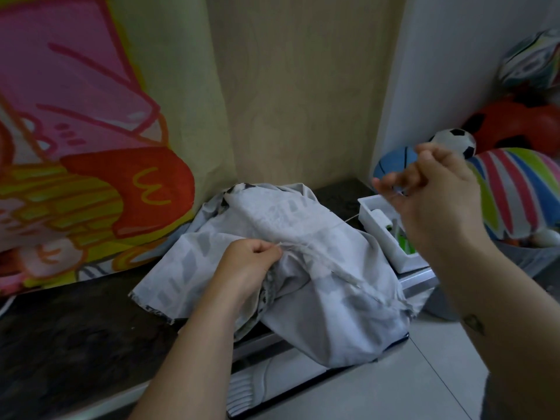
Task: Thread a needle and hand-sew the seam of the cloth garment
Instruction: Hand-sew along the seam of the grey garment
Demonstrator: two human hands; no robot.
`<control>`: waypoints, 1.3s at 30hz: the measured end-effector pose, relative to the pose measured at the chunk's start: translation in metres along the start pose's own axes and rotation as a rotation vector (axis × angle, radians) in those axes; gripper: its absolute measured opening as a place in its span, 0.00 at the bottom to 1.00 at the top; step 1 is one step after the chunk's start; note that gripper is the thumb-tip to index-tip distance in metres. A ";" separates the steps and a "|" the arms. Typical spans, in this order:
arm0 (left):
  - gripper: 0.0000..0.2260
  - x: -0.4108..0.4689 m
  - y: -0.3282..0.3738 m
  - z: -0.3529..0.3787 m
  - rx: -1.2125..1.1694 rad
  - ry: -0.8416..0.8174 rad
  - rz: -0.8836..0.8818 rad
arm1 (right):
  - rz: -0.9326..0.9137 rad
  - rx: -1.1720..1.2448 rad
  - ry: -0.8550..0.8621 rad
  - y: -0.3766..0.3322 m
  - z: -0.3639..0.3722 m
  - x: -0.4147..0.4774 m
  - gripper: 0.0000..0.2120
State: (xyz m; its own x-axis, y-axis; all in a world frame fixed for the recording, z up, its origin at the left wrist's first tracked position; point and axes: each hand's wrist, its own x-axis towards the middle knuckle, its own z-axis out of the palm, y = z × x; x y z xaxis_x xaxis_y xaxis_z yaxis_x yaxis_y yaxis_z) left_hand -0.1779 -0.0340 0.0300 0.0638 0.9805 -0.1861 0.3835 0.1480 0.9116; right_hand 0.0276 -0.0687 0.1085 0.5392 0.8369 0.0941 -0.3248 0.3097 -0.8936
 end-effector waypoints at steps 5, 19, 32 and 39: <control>0.06 -0.001 0.002 0.001 0.009 0.002 0.001 | 0.246 -0.484 -0.463 0.014 0.004 -0.009 0.08; 0.06 -0.008 0.007 -0.001 -0.026 -0.065 0.024 | -0.286 -1.195 -0.587 0.046 0.003 -0.015 0.07; 0.06 0.004 0.000 0.001 -0.059 -0.006 -0.020 | 0.931 0.512 -0.846 0.024 0.007 -0.013 0.07; 0.08 0.002 0.004 0.001 -0.026 0.048 0.054 | 0.827 -0.190 -0.968 0.025 -0.005 -0.014 0.08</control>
State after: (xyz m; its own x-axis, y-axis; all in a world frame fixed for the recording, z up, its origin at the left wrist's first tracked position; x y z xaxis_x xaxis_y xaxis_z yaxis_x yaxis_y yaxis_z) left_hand -0.1752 -0.0320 0.0330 0.0390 0.9921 -0.1191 0.3570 0.0974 0.9290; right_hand 0.0160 -0.0750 0.0830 -0.5752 0.7580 -0.3074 -0.1324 -0.4571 -0.8795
